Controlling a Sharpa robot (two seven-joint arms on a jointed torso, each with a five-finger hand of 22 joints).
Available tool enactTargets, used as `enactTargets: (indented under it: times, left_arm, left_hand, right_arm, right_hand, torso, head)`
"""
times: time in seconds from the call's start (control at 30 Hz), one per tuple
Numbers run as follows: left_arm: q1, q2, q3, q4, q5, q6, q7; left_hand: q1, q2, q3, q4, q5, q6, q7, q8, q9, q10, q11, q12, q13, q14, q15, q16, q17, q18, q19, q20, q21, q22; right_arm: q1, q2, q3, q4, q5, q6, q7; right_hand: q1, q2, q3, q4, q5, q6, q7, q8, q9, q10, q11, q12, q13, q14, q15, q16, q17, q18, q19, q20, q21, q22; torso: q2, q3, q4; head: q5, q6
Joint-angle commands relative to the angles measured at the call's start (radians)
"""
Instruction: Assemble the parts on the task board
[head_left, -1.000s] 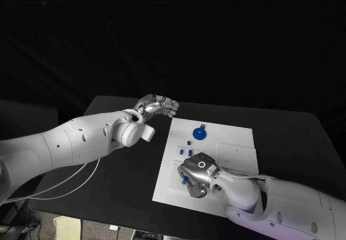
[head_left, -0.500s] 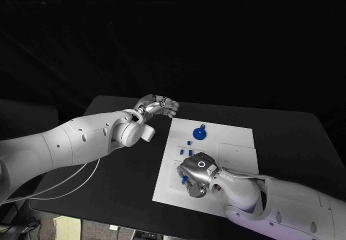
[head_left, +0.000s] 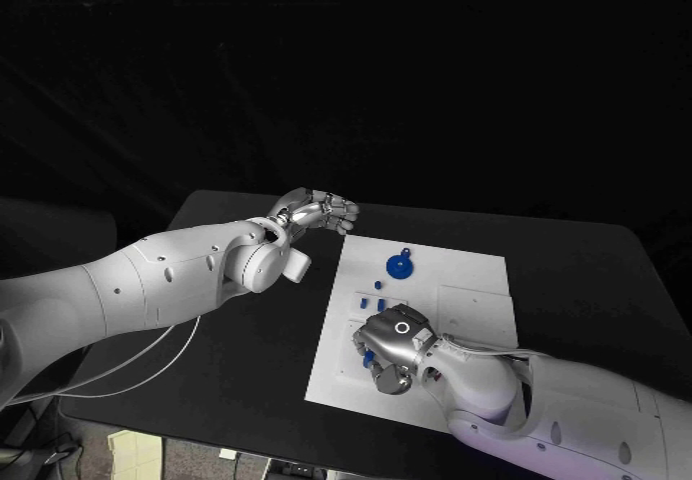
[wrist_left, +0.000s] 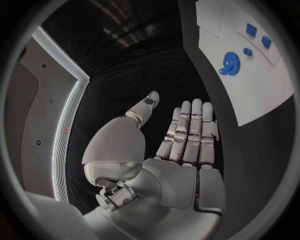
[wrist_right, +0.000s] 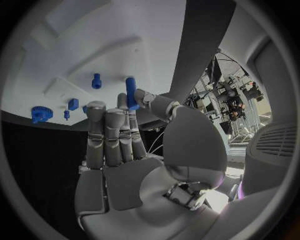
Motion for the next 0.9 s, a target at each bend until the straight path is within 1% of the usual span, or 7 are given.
enactTargets:
  times: [0.03, 0.2, 0.27, 0.47, 0.63, 0.9]
  left_arm:
    - [0.0, 0.001, 0.001, 0.002, 0.005, 0.013, 0.006]
    - [0.0, 0.002, 0.001, 0.002, 0.005, 0.013, 0.007]
    - [0.0, 0.002, 0.001, 0.003, 0.005, 0.013, 0.007]
    - [0.0, 0.001, 0.001, 0.002, 0.005, 0.012, 0.006]
    - [0.0, 0.001, 0.001, 0.003, 0.005, 0.013, 0.006]
    - [0.0, 0.0, 0.001, 0.003, 0.005, 0.014, 0.005]
  left_hand:
    - [-0.008, -0.001, -0.004, 0.004, -0.003, -0.009, -0.001, 0.006, -0.001, 0.002, 0.007, -0.004, -0.002, 0.007, 0.003, -0.004, 0.002, 0.018, 0.006, -0.001, -0.006, 0.001]
    - [-0.009, -0.001, -0.004, 0.004, -0.003, -0.009, -0.001, 0.006, -0.001, 0.002, 0.007, -0.004, -0.002, 0.007, 0.003, -0.004, 0.002, 0.018, 0.006, -0.001, -0.006, 0.002]
    - [-0.009, -0.001, -0.004, 0.004, -0.003, -0.009, -0.001, 0.006, -0.001, 0.002, 0.007, -0.004, -0.002, 0.007, 0.003, -0.005, 0.002, 0.018, 0.006, -0.001, -0.006, 0.002]
    - [-0.009, -0.001, -0.004, 0.004, -0.003, -0.009, -0.001, 0.007, -0.001, 0.002, 0.007, -0.004, -0.002, 0.007, 0.003, -0.005, 0.003, 0.018, 0.006, -0.001, -0.007, 0.002]
    - [-0.009, -0.001, -0.004, 0.004, -0.003, -0.009, -0.001, 0.007, -0.002, 0.002, 0.007, -0.004, -0.003, 0.007, 0.003, -0.005, 0.003, 0.018, 0.006, -0.001, -0.007, 0.002]
    - [-0.009, -0.001, -0.004, 0.004, -0.003, -0.01, -0.001, 0.007, -0.002, 0.002, 0.007, -0.004, -0.003, 0.007, 0.003, -0.006, 0.004, 0.018, 0.006, -0.001, -0.007, 0.003]
  right_arm:
    - [0.0, 0.002, 0.0, -0.002, 0.004, 0.013, 0.005]
    - [0.0, 0.007, -0.002, -0.009, 0.009, 0.026, 0.009]
    - [0.0, 0.009, -0.003, -0.016, 0.011, 0.041, 0.01]
    - [0.0, 0.011, -0.005, -0.035, 0.013, 0.046, 0.013]
    - [0.0, 0.016, -0.006, -0.046, 0.012, 0.047, 0.012]
    - [0.0, 0.015, -0.007, -0.042, 0.003, 0.042, 0.006]
  right_hand:
    - [0.006, 0.002, 0.006, -0.001, 0.003, 0.007, -0.002, 0.005, 0.001, 0.01, 0.0, 0.002, 0.001, 0.0, -0.006, 0.005, 0.002, 0.076, 0.0, -0.009, 0.004, 0.018]
    - [0.006, 0.003, 0.006, -0.001, 0.003, 0.007, -0.002, 0.005, 0.001, 0.01, 0.0, 0.002, 0.001, 0.0, -0.006, 0.005, 0.002, 0.076, 0.0, -0.009, 0.004, 0.018]
    - [0.006, 0.003, 0.006, -0.001, 0.003, 0.007, -0.002, 0.005, 0.001, 0.01, 0.0, 0.001, 0.001, 0.0, -0.006, 0.005, 0.002, 0.076, 0.0, -0.009, 0.005, 0.018]
    - [0.005, 0.004, 0.006, -0.001, 0.003, 0.006, -0.001, 0.004, 0.001, 0.01, 0.0, 0.001, 0.001, 0.0, -0.006, 0.005, 0.002, 0.076, 0.0, -0.009, 0.005, 0.018]
    - [0.005, 0.005, 0.006, -0.001, 0.003, 0.006, -0.001, 0.004, 0.001, 0.009, 0.0, 0.0, 0.001, 0.0, -0.006, 0.005, 0.002, 0.076, -0.001, -0.009, 0.005, 0.018]
    - [0.004, 0.005, 0.006, -0.002, 0.003, 0.006, -0.001, 0.003, 0.001, 0.009, 0.0, 0.0, 0.001, 0.0, -0.006, 0.005, 0.002, 0.076, -0.001, -0.009, 0.005, 0.018]
  torso:
    - [0.0, 0.0006, -0.0003]
    - [0.0, 0.0004, -0.0002]
    - [0.0, 0.0004, -0.0002]
    - [0.0, 0.0005, -0.0007]
    - [0.0, 0.0007, 0.0001]
    - [0.0, 0.0004, -0.0002]
  head:
    - [0.0, 0.0]
    - [-0.001, 0.0]
    - [-0.001, 0.0]
    - [-0.001, -0.002]
    - [0.0, -0.001]
    - [0.0, -0.002]
